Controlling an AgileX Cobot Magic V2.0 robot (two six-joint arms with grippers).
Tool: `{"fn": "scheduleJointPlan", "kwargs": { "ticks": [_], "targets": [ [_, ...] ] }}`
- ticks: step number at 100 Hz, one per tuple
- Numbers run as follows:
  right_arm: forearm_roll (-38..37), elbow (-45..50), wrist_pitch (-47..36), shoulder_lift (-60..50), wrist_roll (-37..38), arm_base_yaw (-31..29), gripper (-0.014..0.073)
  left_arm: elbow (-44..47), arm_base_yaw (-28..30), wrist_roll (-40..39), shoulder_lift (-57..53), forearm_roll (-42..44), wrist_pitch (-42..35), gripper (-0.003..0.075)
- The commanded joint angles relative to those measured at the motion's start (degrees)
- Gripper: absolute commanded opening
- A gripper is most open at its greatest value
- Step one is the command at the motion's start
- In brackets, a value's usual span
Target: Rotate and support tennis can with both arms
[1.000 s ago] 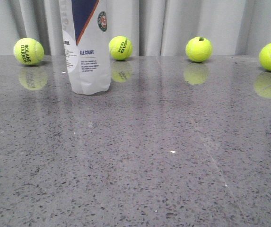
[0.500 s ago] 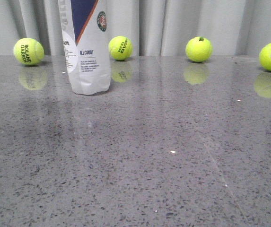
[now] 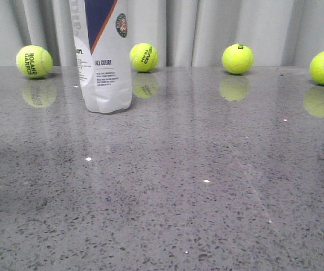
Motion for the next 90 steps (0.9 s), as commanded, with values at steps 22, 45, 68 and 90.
{"fn": "scheduleJointPlan", "kwargs": {
  "ticks": [22,45,68,90],
  "targets": [
    [-0.9,-1.4,-4.3,0.5,-0.3,-0.4,-0.0069,4.7,-0.2,-3.0,-6.7,1.8,-4.9,-0.002],
    [-0.9,-1.4,-4.3,0.5,-0.3,-0.4,-0.0069,12.8,2.4,-3.8,-11.9,2.9,-17.1,-0.002],
    [-0.9,-1.4,-4.3,0.5,-0.3,-0.4,-0.0069,24.5,9.6,-3.8,-19.7,0.5,-27.8,-0.002],
    [-0.9,-1.4,-4.3,0.5,-0.3,-0.4,-0.0069,36.0,14.9,-3.8,-27.8,3.6,-42.8,-0.002]
  ]
}}
